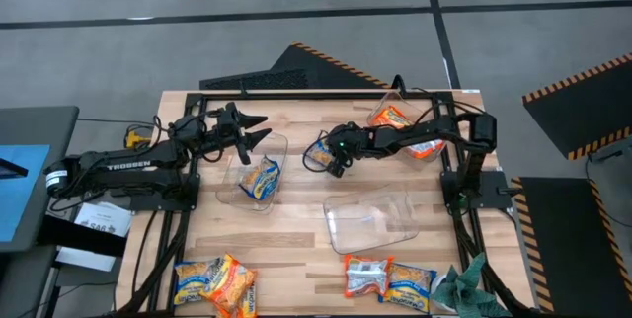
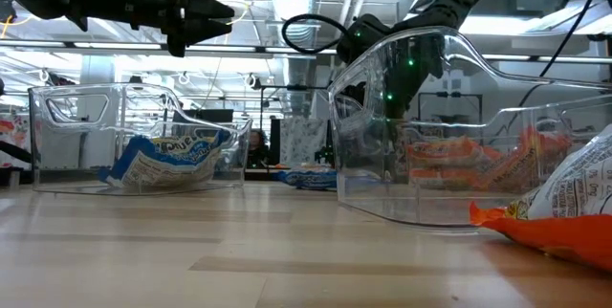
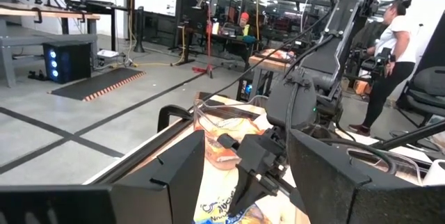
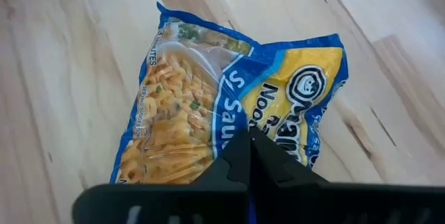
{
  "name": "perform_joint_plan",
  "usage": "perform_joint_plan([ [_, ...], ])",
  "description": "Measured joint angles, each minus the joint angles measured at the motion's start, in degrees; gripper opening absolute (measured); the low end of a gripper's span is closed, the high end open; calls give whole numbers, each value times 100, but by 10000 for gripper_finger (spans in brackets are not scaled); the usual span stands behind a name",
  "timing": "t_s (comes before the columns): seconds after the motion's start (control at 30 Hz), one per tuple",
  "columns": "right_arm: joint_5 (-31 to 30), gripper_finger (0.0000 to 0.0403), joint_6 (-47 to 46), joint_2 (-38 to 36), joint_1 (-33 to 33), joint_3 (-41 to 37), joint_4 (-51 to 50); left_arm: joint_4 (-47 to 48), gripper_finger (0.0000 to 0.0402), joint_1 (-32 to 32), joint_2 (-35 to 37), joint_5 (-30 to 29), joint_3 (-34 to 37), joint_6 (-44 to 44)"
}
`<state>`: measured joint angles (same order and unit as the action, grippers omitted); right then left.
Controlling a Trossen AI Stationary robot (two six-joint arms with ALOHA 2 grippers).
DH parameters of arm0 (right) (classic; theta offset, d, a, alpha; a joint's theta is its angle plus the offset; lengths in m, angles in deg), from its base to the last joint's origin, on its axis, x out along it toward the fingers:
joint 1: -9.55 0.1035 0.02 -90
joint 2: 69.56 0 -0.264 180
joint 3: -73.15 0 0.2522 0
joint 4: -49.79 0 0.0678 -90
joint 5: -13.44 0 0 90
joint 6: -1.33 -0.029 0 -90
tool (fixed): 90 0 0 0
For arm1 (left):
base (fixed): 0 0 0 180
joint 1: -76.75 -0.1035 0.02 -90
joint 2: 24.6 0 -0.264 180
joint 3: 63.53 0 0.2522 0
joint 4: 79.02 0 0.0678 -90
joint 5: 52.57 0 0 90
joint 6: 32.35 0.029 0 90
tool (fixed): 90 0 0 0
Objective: Sort Maruchan noodles
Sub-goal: Put the blue noodle pack into the middle transparent bin
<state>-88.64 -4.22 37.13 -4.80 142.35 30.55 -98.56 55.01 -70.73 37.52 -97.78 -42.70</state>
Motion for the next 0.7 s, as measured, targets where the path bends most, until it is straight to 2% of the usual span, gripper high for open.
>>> perform_joint_plan([
  [0.23, 35, 7, 24, -730, -7, -98, -468, -232, 192, 2, 2, -13, 0, 0],
  [0.43, 95, 7, 21, -1565, -7, -57, -235, -470, 192, 2, 4, -11, 0, 0],
  [0.7, 356, 9, 88, -1957, 81, -52, -51, -523, 192, 2, 4, 6, 0, 0],
])
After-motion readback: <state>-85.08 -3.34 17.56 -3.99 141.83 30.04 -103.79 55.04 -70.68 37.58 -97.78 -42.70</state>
